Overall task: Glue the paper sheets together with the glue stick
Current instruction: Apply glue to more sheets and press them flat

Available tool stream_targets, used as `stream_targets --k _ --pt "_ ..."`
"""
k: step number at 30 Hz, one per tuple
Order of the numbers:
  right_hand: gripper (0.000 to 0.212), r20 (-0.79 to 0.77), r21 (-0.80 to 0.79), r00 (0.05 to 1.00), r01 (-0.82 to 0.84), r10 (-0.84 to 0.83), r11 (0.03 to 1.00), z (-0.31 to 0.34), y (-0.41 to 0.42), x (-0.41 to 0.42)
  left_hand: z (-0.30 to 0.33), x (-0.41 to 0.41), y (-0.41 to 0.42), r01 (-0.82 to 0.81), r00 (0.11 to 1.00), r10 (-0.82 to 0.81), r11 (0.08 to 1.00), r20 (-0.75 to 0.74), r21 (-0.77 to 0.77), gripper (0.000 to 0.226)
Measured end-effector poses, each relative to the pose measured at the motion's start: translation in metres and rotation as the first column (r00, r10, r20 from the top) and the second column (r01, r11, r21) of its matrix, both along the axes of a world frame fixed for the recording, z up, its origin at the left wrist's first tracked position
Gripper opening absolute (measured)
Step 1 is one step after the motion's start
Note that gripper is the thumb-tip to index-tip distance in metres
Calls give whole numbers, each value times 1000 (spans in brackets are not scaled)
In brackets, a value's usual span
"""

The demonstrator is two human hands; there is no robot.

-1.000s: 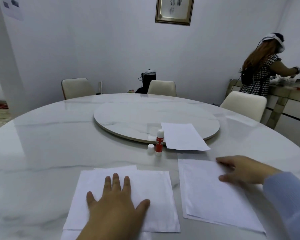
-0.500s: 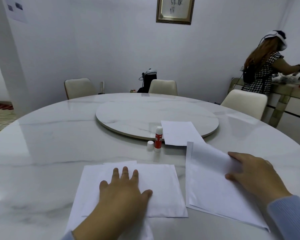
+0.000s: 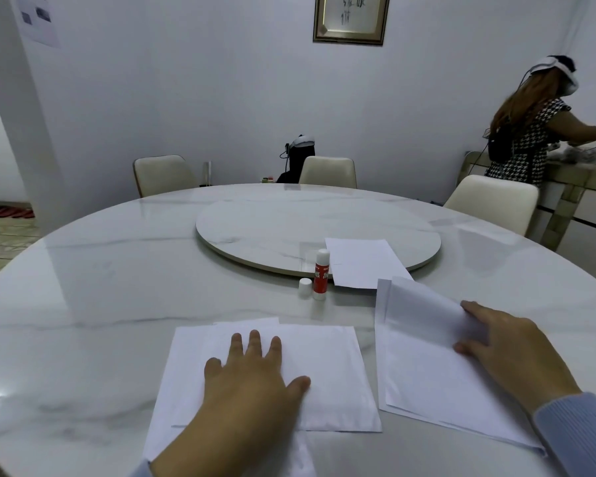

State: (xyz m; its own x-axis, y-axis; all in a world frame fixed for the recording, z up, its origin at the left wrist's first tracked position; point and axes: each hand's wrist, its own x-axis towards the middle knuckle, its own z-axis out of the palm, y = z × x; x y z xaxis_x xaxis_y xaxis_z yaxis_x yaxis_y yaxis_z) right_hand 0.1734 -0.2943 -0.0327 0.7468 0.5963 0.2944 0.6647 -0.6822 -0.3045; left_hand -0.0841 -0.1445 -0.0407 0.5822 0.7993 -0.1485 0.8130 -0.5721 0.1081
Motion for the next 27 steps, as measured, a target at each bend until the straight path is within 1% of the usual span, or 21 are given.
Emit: stream_targets --k 3,5,8,10,11,12,14,16,18,20,21,22,23,24,25,26,27 --pt "63 61 -42 997 -37 39 998 -5 2 4 1 0 -1 0 1000 0 1000 -8 -2 72" --pt "57 70 -69 996 -52 57 996 -8 4 7 1 0 -1 -1 1000 1 1000 -14 -3 72" --pt "40 48 -13 998 -39 40 999 -9 4 8 0 -1 -1 0 1000 0 1000 -3 -5 72" --pt "23 63 20 996 -63 62 998 -5 2 4 -1 -1 -1 0 1000 0 1000 -1 -8 72" --pt "19 65 23 995 -79 77 997 -3 1 3 -1 -1 -1 0 1000 0 1000 -1 -8 71" --pt "21 45 27 995 -93 92 995 1 0 3 -1 -1 0 3 1000 -3 1000 -2 -6 70" --pt "35 -40 34 988 -150 151 988 12 -4 4 -1 -2 1 11 1000 -11 1000 1 7 64" --pt "57 -81 -5 967 -242 241 970 30 -9 4 -2 -3 3 23 1000 -24 1000 7 20 58" --pt "82 -95 -46 954 -289 284 956 54 -15 7 -1 -6 8 34 999 -35 999 26 35 55" --pt "93 -108 38 945 -308 310 951 79 -24 8 6 -11 15 27 996 -32 998 85 58 54" --pt "96 -118 131 928 -339 354 932 90 -28 9 10 -14 20 12 989 -21 998 149 61 53" --pt "101 -128 233 910 -358 393 904 101 -31 8 16 -19 25 -4 968 -6 999 252 40 51" --pt "105 -100 350 894 -379 436 857 110 -31 5 22 -25 30 -10 917 11 1000 398 -4 49" --pt "100 -72 461 885 -380 461 802 117 -31 1 28 -32 33 7 820 41 997 571 -83 44" --pt "91 -32 546 865 -405 501 734 118 -30 -1 35 -38 34 69 673 109 976 732 -209 38" --pt "82 -15 625 841 -414 540 662 115 -28 -8 42 -42 32 184 514 209 920 832 -345 34" --pt "79 -42 703 825 -376 563 603 111 -21 -15 47 -44 28 332 385 307 834 870 -441 34"
